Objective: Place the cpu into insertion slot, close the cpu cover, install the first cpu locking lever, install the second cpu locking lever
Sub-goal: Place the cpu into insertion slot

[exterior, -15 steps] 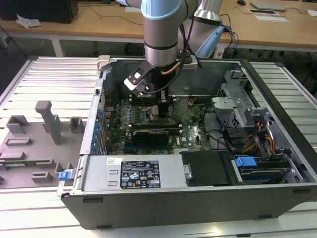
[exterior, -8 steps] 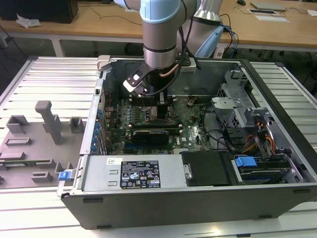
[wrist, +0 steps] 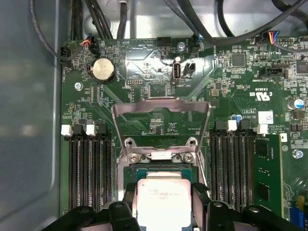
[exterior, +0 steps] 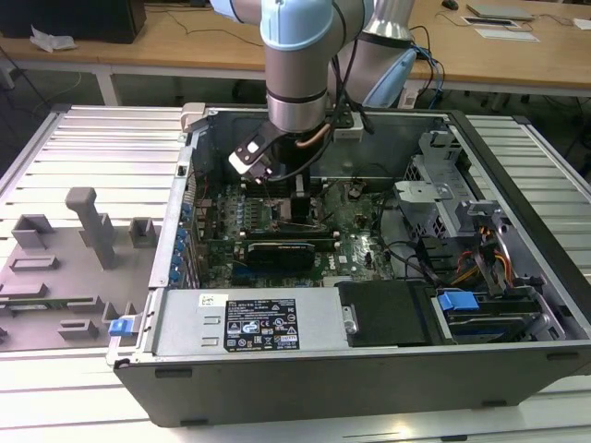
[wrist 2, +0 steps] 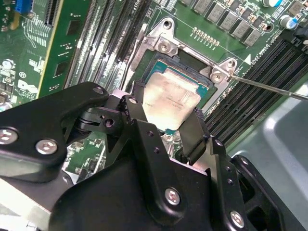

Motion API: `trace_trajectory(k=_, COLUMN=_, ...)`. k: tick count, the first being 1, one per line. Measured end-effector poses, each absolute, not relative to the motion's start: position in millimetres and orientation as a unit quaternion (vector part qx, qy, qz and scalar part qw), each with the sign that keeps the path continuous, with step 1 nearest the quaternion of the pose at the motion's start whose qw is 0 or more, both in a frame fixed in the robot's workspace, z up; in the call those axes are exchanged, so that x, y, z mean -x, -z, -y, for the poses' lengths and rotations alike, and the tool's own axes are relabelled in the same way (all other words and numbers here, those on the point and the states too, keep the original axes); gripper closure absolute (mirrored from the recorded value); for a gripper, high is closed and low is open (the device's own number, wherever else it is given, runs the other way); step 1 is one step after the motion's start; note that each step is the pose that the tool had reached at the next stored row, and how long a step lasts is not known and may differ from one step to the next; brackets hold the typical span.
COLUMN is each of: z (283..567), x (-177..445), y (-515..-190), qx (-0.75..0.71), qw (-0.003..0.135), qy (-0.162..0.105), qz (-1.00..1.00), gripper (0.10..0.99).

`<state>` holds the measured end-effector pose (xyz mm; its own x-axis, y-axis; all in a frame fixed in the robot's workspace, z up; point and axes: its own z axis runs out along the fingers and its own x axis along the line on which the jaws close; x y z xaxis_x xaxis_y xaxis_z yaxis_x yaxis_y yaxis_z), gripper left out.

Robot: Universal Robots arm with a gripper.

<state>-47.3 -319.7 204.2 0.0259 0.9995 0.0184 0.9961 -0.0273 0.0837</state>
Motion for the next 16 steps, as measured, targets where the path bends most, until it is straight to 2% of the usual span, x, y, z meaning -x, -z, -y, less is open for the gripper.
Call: trace_trajectory(k=16, z=318.2, x=47.6, y=-198.7, qx=-0.719, qw=0.023, qy=-0.035, qz=-0.693, gripper=0.545)
